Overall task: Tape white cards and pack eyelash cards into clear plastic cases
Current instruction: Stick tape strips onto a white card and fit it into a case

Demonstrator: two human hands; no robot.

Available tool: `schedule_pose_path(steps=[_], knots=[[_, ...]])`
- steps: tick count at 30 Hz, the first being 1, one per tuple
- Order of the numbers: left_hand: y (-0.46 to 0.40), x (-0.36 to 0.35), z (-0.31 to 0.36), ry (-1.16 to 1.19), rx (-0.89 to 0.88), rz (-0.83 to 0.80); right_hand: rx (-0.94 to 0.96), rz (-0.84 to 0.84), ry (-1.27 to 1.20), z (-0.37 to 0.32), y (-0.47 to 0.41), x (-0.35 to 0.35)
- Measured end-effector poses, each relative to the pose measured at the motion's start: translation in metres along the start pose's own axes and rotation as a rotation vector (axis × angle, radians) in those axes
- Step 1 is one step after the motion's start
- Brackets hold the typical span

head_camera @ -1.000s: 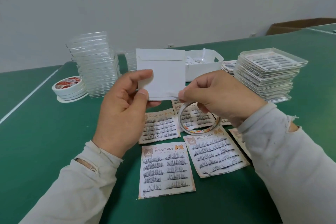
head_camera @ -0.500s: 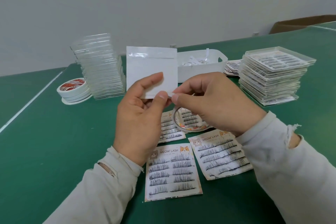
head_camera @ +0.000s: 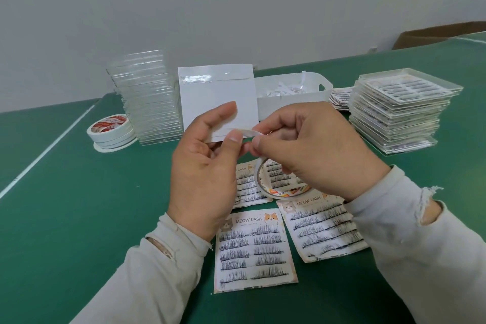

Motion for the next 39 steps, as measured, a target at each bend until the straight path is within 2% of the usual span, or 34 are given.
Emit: schedule_pose_path(steps=[8,28,32,35,39], knots=[[0.001,0.001,0.001,-0.062,-0.006,0.009,-0.066,0.057,0.067,0.003,0.000,0.006],[0.004,0.001,0.005,-0.168,-0.064,0.058,-0.081,0.055,0.119,0.002,-0.001,0.005],[0.004,-0.001,0.012,-0.185,-0.100,0.054,-0.139,0.017,-0.008,0.007,-0.001,0.002],[0.005,0.000,0.017,-0.178,-0.146,0.031,-0.269,-0.078,-0.294,0.015,0.000,-0.007],[0.001,0.001,0.017,-0.159,-0.151,0.002,-0.376,-0.202,-0.538,0.020,0.003,-0.017]])
Point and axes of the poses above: each hand's wrist, its own y-axis away from the middle knuckle, its own x-axis out of the back of the hand, z = x × y, the point moved 7 cm from there along -y, towards the middle knuckle, and after that the axes turned 4 degrees about -z, right-handed, at the moved point
